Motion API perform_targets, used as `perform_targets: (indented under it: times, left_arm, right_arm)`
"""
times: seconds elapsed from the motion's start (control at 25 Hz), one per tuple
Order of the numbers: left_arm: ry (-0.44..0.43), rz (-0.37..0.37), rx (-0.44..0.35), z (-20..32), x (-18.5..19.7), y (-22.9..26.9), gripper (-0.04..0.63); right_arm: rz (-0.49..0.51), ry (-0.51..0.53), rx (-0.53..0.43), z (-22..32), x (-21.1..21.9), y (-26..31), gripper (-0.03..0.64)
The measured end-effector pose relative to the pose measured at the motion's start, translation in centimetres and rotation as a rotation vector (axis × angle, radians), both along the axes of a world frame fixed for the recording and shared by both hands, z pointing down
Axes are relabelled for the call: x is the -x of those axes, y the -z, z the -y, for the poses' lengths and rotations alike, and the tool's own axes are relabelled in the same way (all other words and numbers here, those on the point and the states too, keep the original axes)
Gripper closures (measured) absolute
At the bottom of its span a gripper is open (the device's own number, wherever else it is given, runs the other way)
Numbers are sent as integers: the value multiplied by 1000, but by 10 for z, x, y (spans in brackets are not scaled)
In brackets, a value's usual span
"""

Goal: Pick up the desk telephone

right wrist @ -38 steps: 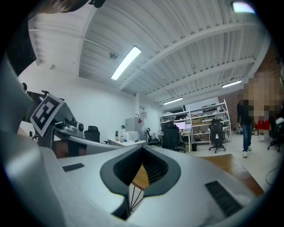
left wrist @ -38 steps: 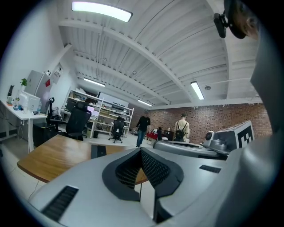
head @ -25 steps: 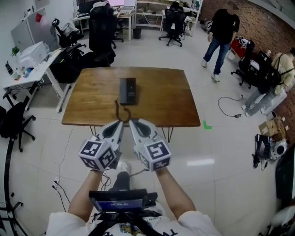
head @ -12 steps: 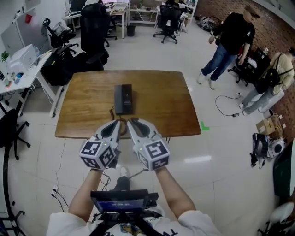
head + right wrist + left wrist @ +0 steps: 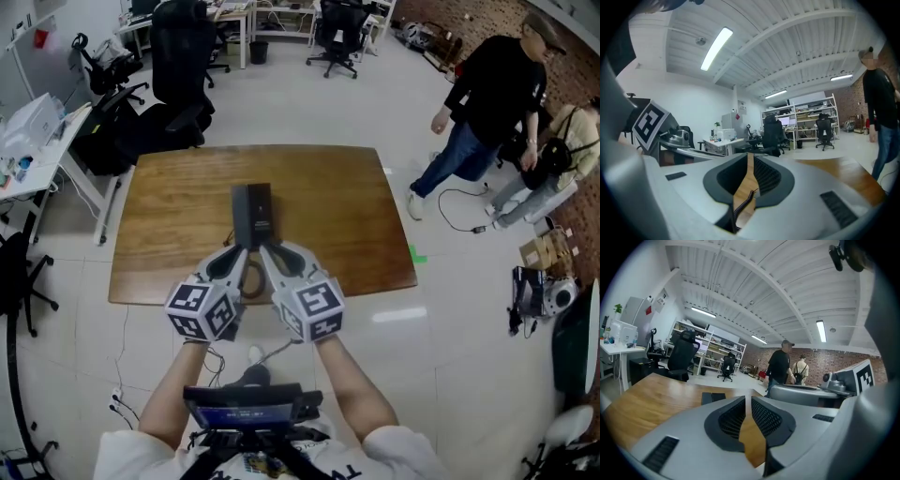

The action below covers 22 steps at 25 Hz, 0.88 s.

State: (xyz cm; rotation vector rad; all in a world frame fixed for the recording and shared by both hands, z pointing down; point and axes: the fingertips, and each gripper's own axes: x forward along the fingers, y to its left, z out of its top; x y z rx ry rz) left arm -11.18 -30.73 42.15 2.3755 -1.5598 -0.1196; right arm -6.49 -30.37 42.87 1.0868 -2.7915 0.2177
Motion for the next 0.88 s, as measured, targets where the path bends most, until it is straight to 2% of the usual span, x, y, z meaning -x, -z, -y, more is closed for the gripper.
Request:
perform_targets:
  times: [0.12,0.2,0.28,0.44,0.52,0.6,0.68,0.88]
  left_arm:
    - [-3,-8,28,21,13,-13,560]
    - [-20,-20,54,35,19,-22,554]
    - [-42,-34,83,47,22,-31,488]
    - [-53,-36,126,72,32,-51,488]
    - [-64,-31,151,84,36,-63,488]
    - [-84,-26,184,97,39,-77,483]
    - [-108,-25,222,109,42,-92,433]
    - [-121,-51,321,140,54,-134,433]
  right_arm:
    - [-8,-3,41,21,8,-14,572]
    - [-15,-1,68,35,14,-23,534]
    - [-20,-6,87,48,19,-30,534]
    - [-33,-17,125,72,24,-47,534]
    - [-37,-20,161,84,24,-60,490]
    - [-41,-34,197,98,20,-73,486]
    - [-44,-50,234,112,16,-86,485]
    - [-48,-39,352,141,12,-125,448]
